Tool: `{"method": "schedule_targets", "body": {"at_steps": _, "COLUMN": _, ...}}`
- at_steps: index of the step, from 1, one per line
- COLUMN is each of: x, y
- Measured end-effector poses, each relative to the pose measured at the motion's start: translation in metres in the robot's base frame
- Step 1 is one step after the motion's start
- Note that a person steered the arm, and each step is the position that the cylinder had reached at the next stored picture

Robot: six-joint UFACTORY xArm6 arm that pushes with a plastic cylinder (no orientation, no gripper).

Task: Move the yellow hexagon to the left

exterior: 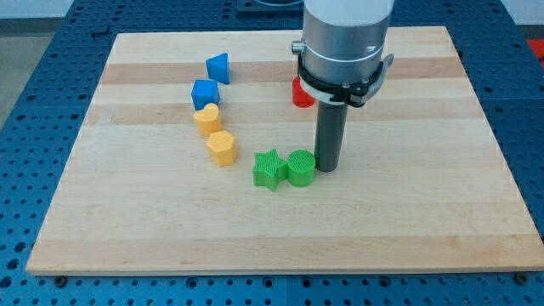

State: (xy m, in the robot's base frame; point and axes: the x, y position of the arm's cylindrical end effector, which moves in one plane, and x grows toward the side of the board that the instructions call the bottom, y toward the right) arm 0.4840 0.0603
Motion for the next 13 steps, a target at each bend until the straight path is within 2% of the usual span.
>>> {"method": "schedule_targets", "body": {"at_steps": 1, "x": -0.023, "y": 0.019}}
{"method": "schedule_targets", "body": {"at_steps": 3, "x": -0.082, "y": 0.003}}
{"method": "schedule_targets", "body": {"at_steps": 6, "x": -0.078, "y": -0.078}}
{"method": "schedule_targets", "body": {"at_steps": 8, "x": -0.125, "y": -0.084}}
{"method": "schedule_targets", "body": {"at_steps": 11, "x": -0.114, "y": -0.128}}
{"method": "schedule_targets", "body": {"at_steps": 13, "x": -0.063, "y": -0.148}}
